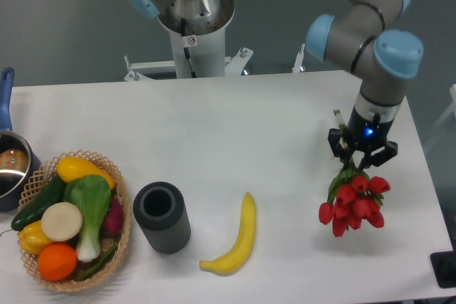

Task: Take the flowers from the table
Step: 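Lift the gripped tulip bouquet up off the table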

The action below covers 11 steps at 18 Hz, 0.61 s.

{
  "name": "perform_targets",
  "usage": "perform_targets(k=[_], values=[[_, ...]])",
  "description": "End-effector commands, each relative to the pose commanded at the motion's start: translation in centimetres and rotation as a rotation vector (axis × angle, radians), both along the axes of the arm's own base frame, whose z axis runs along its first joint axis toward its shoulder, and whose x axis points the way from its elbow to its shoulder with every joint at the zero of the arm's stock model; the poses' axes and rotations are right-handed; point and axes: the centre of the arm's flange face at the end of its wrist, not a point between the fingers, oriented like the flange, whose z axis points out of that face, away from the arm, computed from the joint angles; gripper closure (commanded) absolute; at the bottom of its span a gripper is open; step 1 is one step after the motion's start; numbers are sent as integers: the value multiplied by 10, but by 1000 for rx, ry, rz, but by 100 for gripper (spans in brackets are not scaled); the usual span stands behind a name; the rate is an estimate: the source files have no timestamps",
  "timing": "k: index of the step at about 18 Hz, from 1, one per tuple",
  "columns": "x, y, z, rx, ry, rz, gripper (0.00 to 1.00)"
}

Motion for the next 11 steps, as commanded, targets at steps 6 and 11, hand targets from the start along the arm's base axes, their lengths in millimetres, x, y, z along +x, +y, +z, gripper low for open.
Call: perform_targets(k=[6, 11], values=[[47, 10, 101, 294, 12, -9, 64], [69, 25, 151, 468, -4, -69, 63]])
